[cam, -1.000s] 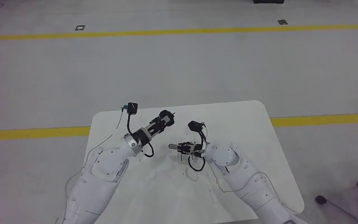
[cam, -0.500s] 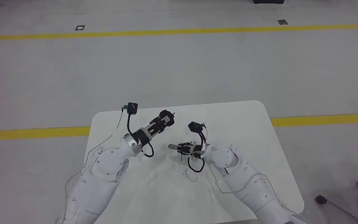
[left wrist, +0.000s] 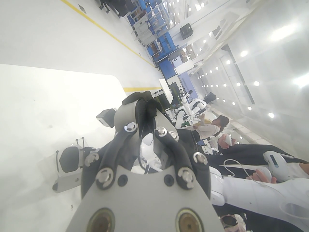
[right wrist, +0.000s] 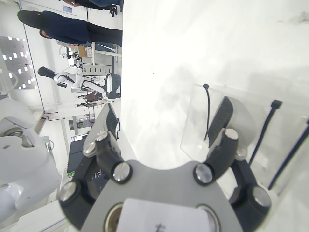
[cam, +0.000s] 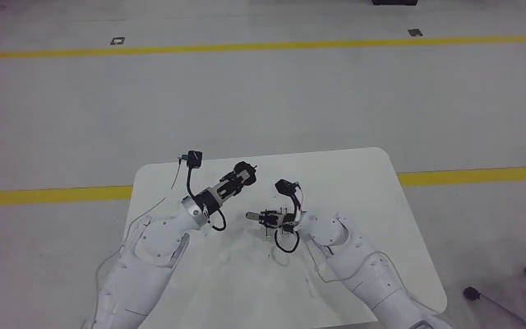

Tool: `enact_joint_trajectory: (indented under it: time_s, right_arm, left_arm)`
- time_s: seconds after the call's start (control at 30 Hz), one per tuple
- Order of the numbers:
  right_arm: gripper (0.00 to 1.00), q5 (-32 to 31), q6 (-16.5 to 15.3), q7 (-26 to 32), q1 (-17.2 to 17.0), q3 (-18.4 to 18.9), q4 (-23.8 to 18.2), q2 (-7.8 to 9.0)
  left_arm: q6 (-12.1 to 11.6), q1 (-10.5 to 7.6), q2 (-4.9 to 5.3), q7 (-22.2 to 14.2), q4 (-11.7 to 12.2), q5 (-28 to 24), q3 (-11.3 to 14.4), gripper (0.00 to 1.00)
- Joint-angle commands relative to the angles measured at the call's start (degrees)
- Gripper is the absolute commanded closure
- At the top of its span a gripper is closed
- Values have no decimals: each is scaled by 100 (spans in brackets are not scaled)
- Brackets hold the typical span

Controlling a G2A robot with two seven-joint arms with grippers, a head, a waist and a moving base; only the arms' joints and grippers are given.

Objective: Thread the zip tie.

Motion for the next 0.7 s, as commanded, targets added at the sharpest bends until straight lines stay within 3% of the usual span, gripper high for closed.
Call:
enact_joint_trajectory:
  time_s: [0.0, 0.2, 0.43, 0.47, 0.6, 0.67]
  right_arm:
    - [6, 15, -1, -14, 23, -26, 65, -8]
    - [9, 37, -12, -50, 67, -66, 154, -19]
    - [31, 53, -31, -96, 86, -101, 234, -27]
    - [41, 60, -33, -100, 87, -103, 240, -27]
    - [50, 65, -39, -115, 86, -104, 252, -25]
    - [49, 67, -41, -120, 82, -104, 256, -23]
  left_arm:
    - [0, 0, 0, 0, 0, 0, 0, 100]
    - [0, 0, 0, 0, 0, 0, 0, 100]
    - [0, 0, 0, 0, 0, 0, 0, 100]
    - [0, 0, 0, 0, 0, 0, 0, 100]
    - [0, 0, 0, 0, 0, 0, 0, 100]
    - [0, 0, 0, 0, 0, 0, 0, 100]
